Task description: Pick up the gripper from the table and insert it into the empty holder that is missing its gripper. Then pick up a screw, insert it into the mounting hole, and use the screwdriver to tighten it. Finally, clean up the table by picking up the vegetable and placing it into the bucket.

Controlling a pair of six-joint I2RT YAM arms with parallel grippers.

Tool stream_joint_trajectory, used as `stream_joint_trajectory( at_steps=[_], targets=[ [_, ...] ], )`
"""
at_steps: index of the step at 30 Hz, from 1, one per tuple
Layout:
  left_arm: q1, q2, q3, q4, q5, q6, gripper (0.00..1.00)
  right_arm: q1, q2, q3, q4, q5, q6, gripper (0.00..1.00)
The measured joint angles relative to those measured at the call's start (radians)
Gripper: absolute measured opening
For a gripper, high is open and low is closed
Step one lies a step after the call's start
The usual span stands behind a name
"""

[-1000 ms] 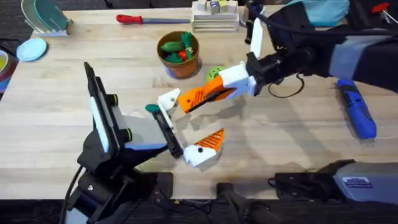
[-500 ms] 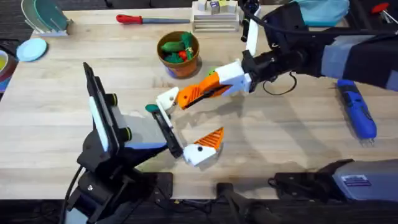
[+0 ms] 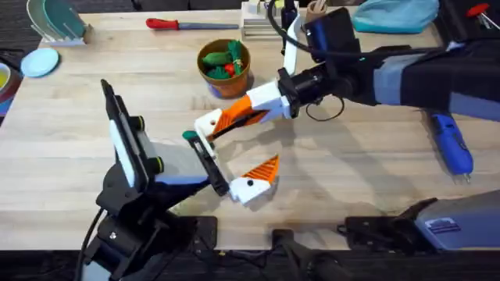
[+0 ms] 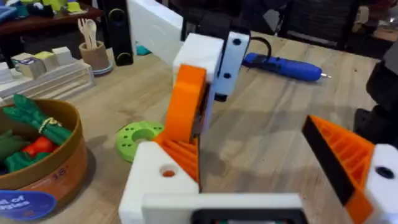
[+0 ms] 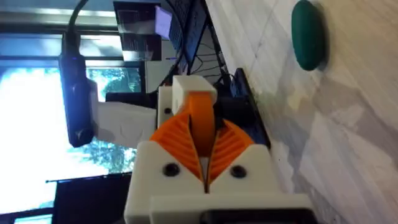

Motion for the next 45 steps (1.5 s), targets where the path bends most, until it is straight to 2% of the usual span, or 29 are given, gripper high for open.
stream_joint_trajectory(
  at_steps=[11, 15, 22, 25, 30, 35, 37, 41, 45],
  targets=[
    [0.006, 0.000, 0.000, -0.001, 0.004, -0.026, 0.993, 0.006, 0.017, 0.000, 0.025, 0.003, 0.062, 0.013],
    [0.006, 0.000, 0.000, -0.001, 0.018, -0.023, 0.994, 0.006, 0.021, 0.000, 0.023, -0.004, 0.068, 0.228],
    [-0.004, 0.000, 0.000, 0.000, 0.064, -0.004, 0.994, -0.009, 0.034, -0.001, 0.016, -0.019, 0.067, 0.531],
    [-0.010, 0.000, 0.000, 0.000, 0.079, 0.000, 0.994, -0.027, 0.028, -0.001, 0.017, -0.023, 0.067, 0.636],
    [-0.011, 0.000, 0.000, 0.000, 0.090, 0.002, 0.993, -0.065, 0.000, -0.001, 0.017, -0.024, 0.065, 0.737],
    [-0.011, 0.000, 0.000, 0.000, 0.093, 0.002, 0.993, -0.099, -0.008, -0.001, 0.017, -0.012, 0.045, 0.934],
    [-0.011, 0.000, 0.000, -0.001, 0.094, 0.002, 0.993, -0.114, -0.008, -0.001, 0.018, 0.008, 0.027, 0.971],
    [-0.011, 0.000, 0.000, -0.001, 0.094, 0.002, 0.993, -0.152, -0.009, 0.003, -0.018, 0.078, -0.039, 0.984],
    [-0.011, 0.000, 0.000, -0.001, 0.094, 0.002, 0.993, -0.160, -0.027, 0.050, -0.266, 0.244, -0.175, 0.990]
  ],
)
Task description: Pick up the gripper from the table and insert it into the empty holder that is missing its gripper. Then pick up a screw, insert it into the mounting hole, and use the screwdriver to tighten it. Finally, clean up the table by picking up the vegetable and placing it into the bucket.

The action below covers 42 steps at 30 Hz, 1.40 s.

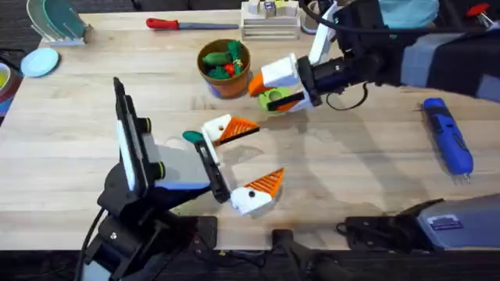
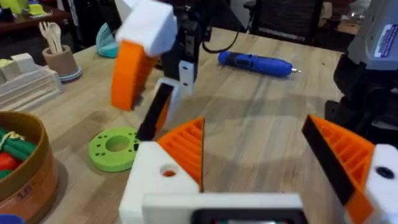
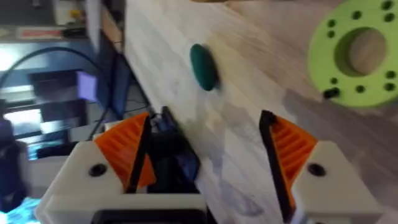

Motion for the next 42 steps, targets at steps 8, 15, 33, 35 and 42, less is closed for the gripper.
stream_joint_trajectory(
  at_steps=[8, 15, 33, 35, 42],
  targets=[
    [0.000, 0.000, 0.000, 0.000, 0.000, 0.003, 0.993, 0.075, -0.062, 0.141, -0.261, 0.511, -0.277, 0.993],
    [0.000, 0.000, 0.000, 0.000, 0.000, 0.003, 0.993, 0.166, -0.030, 0.143, -0.272, 0.787, -0.402, 0.864],
    [0.000, 0.000, 0.000, 0.000, 0.000, 0.003, 0.994, 0.292, 0.087, 0.143, -0.255, 1.043, -0.468, 0.445],
    [0.000, 0.000, 0.000, 0.000, 0.000, 0.003, 0.994, 0.297, 0.101, 0.143, -0.255, 1.058, -0.468, 0.421],
    [0.000, 0.000, 0.000, 0.000, 0.000, 0.003, 0.994, 0.297, 0.102, 0.143, -0.226, 1.080, -0.468, 0.409]
  ],
)
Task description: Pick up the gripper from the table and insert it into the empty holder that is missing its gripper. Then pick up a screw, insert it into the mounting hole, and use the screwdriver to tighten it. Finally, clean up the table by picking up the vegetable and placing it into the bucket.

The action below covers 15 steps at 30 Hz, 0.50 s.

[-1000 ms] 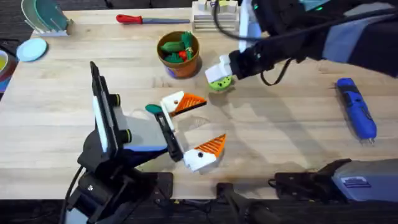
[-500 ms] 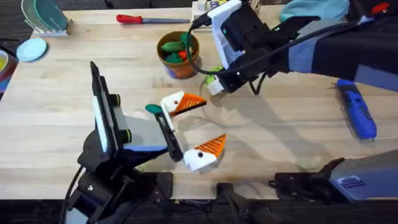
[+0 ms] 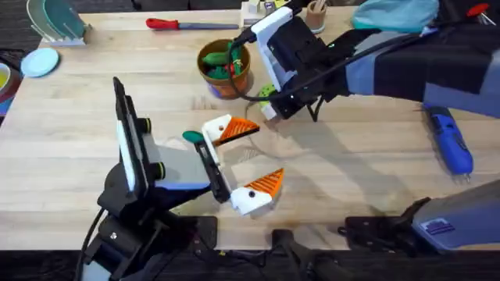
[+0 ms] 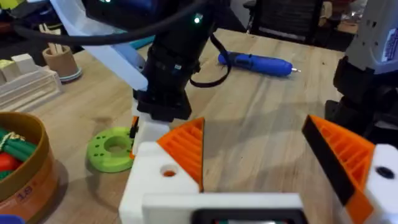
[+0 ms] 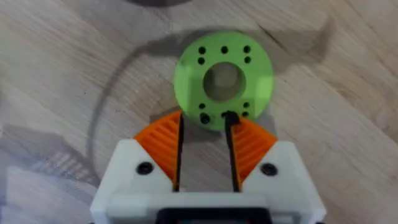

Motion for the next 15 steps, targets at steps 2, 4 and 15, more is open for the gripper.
stream_joint_trajectory(
  at_steps=[2, 4, 15],
  targets=[
    [0.000, 0.000, 0.000, 0.000, 0.000, 0.000, 0.994, 0.000, 0.000, 0.000, 0.007, 0.000, 0.000, 0.407],
    [0.000, 0.000, 0.000, 0.000, 0.000, 0.000, 0.994, 0.000, 0.000, 0.000, 0.014, 0.000, 0.000, 0.404],
    [0.000, 0.000, 0.000, 0.000, 0.000, 0.000, 0.994, 0.000, 0.004, 0.000, 0.017, 0.000, 0.000, 0.190]
  ],
)
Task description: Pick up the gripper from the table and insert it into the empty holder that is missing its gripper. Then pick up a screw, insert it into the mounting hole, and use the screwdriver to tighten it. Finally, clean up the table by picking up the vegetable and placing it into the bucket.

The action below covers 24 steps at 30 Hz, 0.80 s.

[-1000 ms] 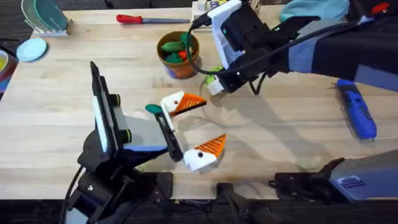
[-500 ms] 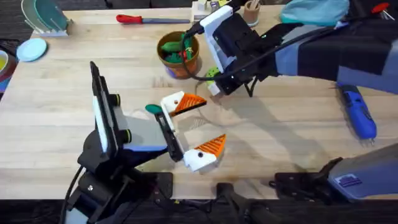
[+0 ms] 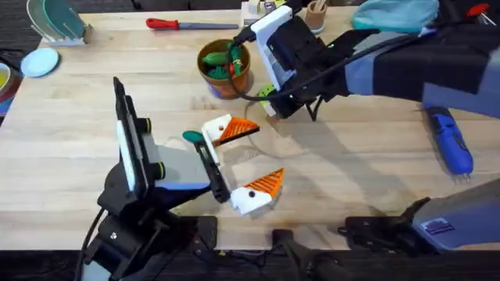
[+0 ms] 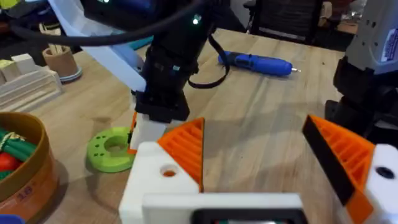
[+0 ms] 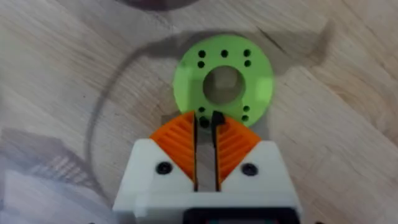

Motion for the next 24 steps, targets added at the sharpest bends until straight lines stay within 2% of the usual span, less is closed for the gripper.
stream_joint_trajectory(
  at_steps=[5, 16, 24],
  targets=[
    [0.000, 0.000, 0.000, 0.000, 0.000, 0.000, 0.992, 0.000, 0.005, 0.001, 0.009, 0.011, -0.003, 0.017],
    [0.000, 0.000, 0.000, 0.000, 0.000, 0.000, 0.993, 0.000, -0.007, 0.002, -0.020, 0.014, -0.003, 0.007],
    [0.000, 0.000, 0.000, 0.000, 0.000, 0.000, 0.993, 0.000, -0.134, 0.002, -0.059, 0.014, -0.003, 0.007]
  ],
)
